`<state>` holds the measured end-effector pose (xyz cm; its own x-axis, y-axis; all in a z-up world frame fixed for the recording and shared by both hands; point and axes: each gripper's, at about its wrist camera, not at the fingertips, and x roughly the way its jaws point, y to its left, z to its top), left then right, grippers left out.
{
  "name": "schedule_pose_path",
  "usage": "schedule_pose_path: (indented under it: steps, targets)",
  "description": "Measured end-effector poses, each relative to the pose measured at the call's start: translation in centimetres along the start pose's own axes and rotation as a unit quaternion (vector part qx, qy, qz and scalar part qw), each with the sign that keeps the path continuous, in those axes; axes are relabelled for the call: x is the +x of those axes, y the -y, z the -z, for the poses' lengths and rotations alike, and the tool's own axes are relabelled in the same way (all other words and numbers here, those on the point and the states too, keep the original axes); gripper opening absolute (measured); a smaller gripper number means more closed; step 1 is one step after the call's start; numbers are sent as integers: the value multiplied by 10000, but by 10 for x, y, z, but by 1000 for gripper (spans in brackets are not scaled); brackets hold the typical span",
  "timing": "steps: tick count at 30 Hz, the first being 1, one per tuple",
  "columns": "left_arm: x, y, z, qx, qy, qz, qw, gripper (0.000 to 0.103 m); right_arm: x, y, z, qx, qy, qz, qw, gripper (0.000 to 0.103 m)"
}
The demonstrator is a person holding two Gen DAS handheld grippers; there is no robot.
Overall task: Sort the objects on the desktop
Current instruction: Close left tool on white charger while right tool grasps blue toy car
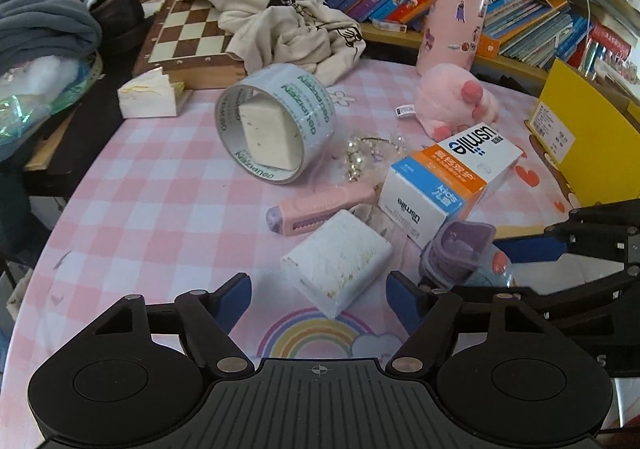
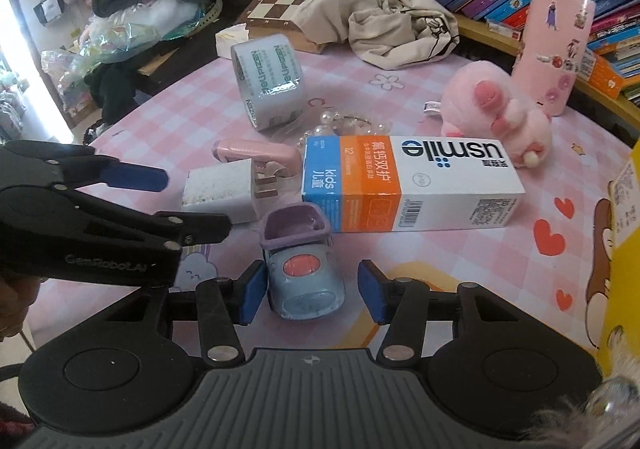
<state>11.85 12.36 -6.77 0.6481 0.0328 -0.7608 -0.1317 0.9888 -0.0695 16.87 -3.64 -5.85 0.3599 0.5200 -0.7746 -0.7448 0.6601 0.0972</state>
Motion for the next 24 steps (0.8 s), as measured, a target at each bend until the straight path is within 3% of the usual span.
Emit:
schedule_pose_path:
  steps: [4,6,14,19,24]
  targets:
    - [9,4,-5,143,-30,119,9998,72,2,3,0,34,-27,-130,9999,41]
    - [12,7,-4,255,-48,183,9995,63,1,3,0,32,-43,-132,9999,40]
    - [0,11,5,337,-181,415,9984,47,-12,9,9,94,-179,133,9997,40]
    - [-18,26,22,534,-486,889,9934,47,-20,15,16,172,-251,254,9992,40]
    - [-21,32,20,724,-315,735,9942,50,-19,14,16,105,-234,276,9993,40]
